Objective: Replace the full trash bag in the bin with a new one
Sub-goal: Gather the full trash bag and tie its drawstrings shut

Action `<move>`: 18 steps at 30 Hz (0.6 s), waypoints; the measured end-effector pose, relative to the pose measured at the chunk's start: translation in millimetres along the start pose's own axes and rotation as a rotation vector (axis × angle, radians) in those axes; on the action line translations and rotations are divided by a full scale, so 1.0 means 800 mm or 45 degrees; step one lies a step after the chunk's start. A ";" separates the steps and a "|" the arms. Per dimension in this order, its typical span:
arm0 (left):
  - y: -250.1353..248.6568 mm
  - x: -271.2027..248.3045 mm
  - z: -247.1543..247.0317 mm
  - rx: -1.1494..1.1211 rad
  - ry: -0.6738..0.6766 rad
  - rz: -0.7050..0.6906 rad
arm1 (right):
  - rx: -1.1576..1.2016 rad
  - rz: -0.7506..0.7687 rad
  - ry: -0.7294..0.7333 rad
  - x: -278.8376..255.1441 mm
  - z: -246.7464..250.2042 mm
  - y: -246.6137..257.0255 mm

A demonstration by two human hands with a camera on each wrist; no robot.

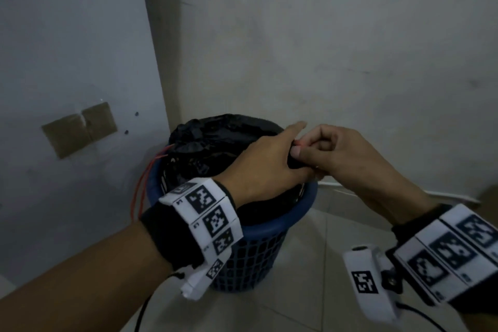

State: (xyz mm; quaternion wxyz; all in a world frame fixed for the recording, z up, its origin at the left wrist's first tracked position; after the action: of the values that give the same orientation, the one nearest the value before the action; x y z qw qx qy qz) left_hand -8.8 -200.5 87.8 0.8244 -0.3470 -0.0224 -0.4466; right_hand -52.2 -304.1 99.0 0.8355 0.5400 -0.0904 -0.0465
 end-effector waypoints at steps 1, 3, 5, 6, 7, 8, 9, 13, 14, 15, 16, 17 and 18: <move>0.001 -0.004 0.001 -0.002 0.009 -0.015 | 0.006 -0.003 -0.011 0.002 0.001 0.002; 0.001 -0.011 0.008 0.031 0.000 -0.099 | -0.017 -0.040 0.009 0.004 0.004 0.000; 0.003 -0.016 0.014 0.069 0.000 -0.132 | -0.066 -0.094 0.053 0.003 0.002 -0.006; 0.006 -0.019 0.015 0.059 0.027 -0.111 | -0.077 -0.111 0.057 0.003 0.001 -0.009; 0.009 -0.022 0.014 0.047 0.062 -0.084 | -0.072 -0.129 0.042 0.003 0.000 -0.012; 0.012 -0.024 0.014 0.043 0.088 -0.072 | -0.029 -0.161 0.013 0.003 0.001 -0.016; 0.015 -0.025 0.015 0.048 0.101 -0.073 | 0.070 -0.206 -0.013 0.004 0.001 -0.021; 0.014 -0.025 0.019 -0.126 0.055 -0.051 | 0.745 -0.274 0.061 0.007 -0.007 -0.015; 0.009 -0.026 0.018 -0.295 0.066 -0.020 | 0.917 -0.280 0.101 0.007 -0.009 -0.010; 0.004 -0.026 0.018 -0.447 0.083 -0.001 | 1.057 -0.291 0.133 0.007 -0.010 -0.006; -0.001 -0.026 0.018 -0.550 0.093 0.005 | 1.149 -0.301 0.155 0.007 -0.010 -0.003; -0.006 -0.026 0.018 -0.574 0.094 -0.002 | 1.211 -0.309 0.172 0.008 -0.009 -0.002; -0.008 -0.027 0.019 -0.528 0.086 -0.015 | 1.256 -0.309 0.183 0.009 -0.009 -0.002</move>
State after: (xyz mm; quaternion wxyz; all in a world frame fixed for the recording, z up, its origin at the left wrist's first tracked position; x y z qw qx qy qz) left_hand -22.2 -178.3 95.2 0.7329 -0.4941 0.0955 -0.4578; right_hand -44.0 -299.5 95.3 0.4740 0.8784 0.0196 -0.0578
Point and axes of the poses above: each hand's wrist, its own x-axis towards the middle knuckle, its own z-axis out of the back of the hand, y = z × x, the point moved 7 cm from there along x, towards the middle knuckle, and after that the axes turned 5 degrees about -z, right-handed, at the moved point
